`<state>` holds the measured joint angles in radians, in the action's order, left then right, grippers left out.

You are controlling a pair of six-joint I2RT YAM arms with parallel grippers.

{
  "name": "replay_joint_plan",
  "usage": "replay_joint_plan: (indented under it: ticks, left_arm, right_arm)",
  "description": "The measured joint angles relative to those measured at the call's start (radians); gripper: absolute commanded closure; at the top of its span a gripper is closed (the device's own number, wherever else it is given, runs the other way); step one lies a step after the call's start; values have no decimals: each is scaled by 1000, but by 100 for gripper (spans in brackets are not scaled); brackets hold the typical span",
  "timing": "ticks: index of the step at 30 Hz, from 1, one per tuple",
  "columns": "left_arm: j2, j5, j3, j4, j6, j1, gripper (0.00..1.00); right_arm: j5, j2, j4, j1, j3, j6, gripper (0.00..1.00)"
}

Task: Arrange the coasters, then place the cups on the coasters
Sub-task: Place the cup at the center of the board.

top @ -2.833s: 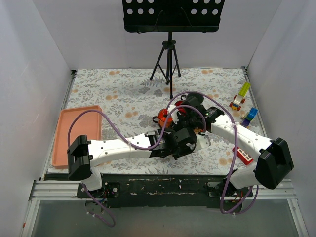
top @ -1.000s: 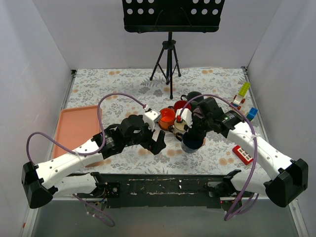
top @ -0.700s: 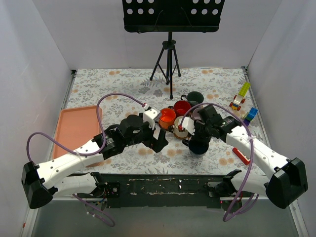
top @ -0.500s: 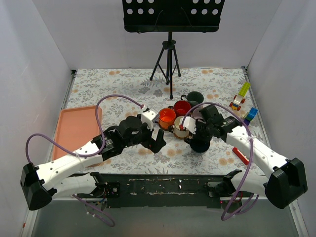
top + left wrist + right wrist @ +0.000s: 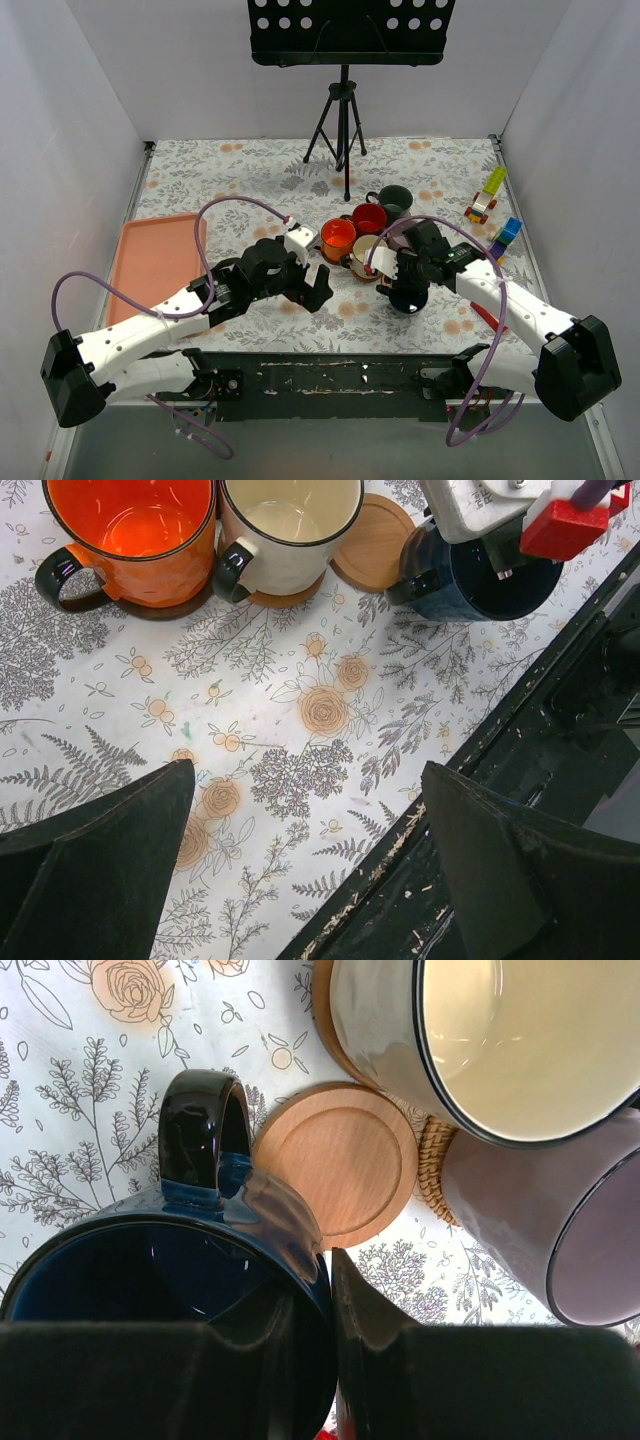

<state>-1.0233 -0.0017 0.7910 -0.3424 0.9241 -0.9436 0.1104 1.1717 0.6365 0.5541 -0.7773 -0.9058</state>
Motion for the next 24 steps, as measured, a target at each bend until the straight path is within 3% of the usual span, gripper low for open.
replay_joint_plan:
  ticks: [24]
  left_arm:
    - [-54,43,0,13,-5,9,2]
  right_arm:
    - [212,5,-72,54,43,17,96]
